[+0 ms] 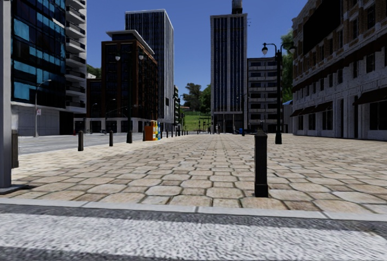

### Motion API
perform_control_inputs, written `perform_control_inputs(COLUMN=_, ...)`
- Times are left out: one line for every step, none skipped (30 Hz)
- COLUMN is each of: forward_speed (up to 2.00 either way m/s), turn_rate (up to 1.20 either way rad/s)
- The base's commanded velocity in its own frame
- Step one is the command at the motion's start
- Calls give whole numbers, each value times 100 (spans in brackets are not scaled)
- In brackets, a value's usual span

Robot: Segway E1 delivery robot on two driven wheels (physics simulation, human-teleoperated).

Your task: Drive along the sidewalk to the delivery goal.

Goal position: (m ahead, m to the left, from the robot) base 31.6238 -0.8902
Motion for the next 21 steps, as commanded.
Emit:
perform_control_inputs(forward_speed=200, turn_rate=0)
perform_control_inputs(forward_speed=200, turn_rate=0)
perform_control_inputs(forward_speed=200, turn_rate=0)
perform_control_inputs(forward_speed=200, turn_rate=0)
perform_control_inputs(forward_speed=200, turn_rate=0)
perform_control_inputs(forward_speed=200, turn_rate=0)
perform_control_inputs(forward_speed=200, turn_rate=0)
perform_control_inputs(forward_speed=200, turn_rate=0)
perform_control_inputs(forward_speed=200, turn_rate=0)
perform_control_inputs(forward_speed=200, turn_rate=0)
perform_control_inputs(forward_speed=200, turn_rate=0)
perform_control_inputs(forward_speed=200, turn_rate=0)
perform_control_inputs(forward_speed=200, turn_rate=0)
perform_control_inputs(forward_speed=200, turn_rate=0)
perform_control_inputs(forward_speed=200, turn_rate=0)
perform_control_inputs(forward_speed=200, turn_rate=0)
perform_control_inputs(forward_speed=200, turn_rate=0)
perform_control_inputs(forward_speed=200, turn_rate=0)
perform_control_inputs(forward_speed=200, turn_rate=0)
perform_control_inputs(forward_speed=192, turn_rate=0)
perform_control_inputs(forward_speed=168, turn_rate=0)
